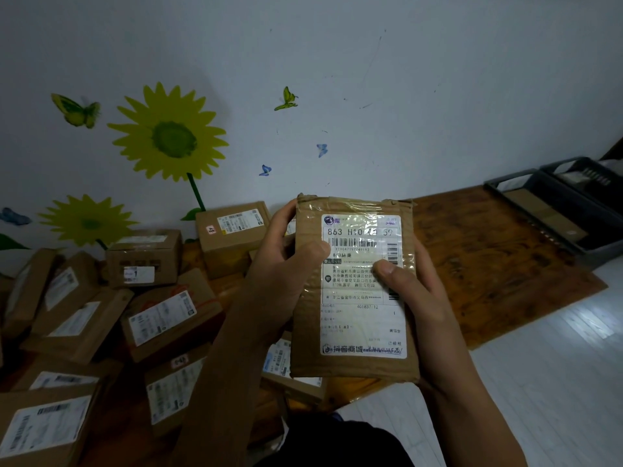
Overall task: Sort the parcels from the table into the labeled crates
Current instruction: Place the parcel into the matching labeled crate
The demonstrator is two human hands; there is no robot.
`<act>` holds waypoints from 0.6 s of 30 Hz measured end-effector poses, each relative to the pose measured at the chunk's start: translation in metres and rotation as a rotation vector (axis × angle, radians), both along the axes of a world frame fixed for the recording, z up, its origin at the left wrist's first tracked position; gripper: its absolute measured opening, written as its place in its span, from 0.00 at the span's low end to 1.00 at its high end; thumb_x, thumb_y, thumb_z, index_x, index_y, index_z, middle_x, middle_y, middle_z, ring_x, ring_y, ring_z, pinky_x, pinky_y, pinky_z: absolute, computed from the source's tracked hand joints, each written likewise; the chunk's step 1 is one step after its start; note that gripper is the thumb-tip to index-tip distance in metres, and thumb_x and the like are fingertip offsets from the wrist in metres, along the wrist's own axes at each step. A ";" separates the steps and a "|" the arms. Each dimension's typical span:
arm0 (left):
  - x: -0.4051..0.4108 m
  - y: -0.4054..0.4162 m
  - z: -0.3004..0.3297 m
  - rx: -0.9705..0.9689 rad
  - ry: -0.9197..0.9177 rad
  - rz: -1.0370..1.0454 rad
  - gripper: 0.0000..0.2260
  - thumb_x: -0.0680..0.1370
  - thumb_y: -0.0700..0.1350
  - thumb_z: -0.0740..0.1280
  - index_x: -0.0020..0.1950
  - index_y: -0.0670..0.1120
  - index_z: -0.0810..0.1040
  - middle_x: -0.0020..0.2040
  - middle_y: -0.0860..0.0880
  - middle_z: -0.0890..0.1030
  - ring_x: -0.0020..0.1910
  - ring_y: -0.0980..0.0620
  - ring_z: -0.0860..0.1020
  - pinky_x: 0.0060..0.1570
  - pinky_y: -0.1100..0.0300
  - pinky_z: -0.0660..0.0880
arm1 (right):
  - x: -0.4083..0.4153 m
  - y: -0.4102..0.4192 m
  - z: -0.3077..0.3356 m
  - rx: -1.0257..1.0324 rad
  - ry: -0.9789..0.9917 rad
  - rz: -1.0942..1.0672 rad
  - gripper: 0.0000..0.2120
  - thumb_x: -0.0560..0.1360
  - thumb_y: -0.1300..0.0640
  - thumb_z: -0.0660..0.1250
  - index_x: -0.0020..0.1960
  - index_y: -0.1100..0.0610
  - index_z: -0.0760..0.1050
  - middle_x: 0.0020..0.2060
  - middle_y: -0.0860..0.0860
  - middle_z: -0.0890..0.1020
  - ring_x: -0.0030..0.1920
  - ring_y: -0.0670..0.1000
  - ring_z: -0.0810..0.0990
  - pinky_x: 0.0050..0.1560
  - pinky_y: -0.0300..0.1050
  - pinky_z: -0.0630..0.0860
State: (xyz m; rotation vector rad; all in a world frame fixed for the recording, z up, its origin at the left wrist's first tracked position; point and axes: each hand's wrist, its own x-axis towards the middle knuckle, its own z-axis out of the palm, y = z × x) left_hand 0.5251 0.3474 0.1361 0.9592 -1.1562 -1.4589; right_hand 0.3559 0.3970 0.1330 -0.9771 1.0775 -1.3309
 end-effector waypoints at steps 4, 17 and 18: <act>0.000 0.001 0.001 -0.006 -0.025 -0.005 0.25 0.76 0.40 0.67 0.72 0.50 0.69 0.51 0.50 0.86 0.48 0.48 0.86 0.38 0.59 0.81 | 0.000 -0.001 -0.001 0.007 -0.002 -0.008 0.32 0.71 0.52 0.70 0.74 0.47 0.68 0.58 0.53 0.85 0.55 0.57 0.86 0.46 0.49 0.83; 0.002 -0.001 0.001 -0.091 -0.076 -0.026 0.33 0.70 0.42 0.66 0.76 0.51 0.66 0.53 0.56 0.85 0.51 0.53 0.84 0.41 0.62 0.80 | 0.003 -0.003 0.002 -0.008 -0.014 -0.016 0.30 0.72 0.53 0.69 0.74 0.48 0.68 0.58 0.53 0.85 0.54 0.57 0.86 0.44 0.46 0.83; 0.003 -0.001 0.001 -0.093 -0.071 -0.027 0.34 0.70 0.42 0.66 0.76 0.52 0.65 0.53 0.56 0.85 0.52 0.53 0.84 0.41 0.62 0.80 | 0.003 -0.003 0.002 -0.009 -0.014 -0.018 0.31 0.72 0.53 0.69 0.74 0.48 0.68 0.58 0.53 0.85 0.54 0.57 0.86 0.44 0.46 0.83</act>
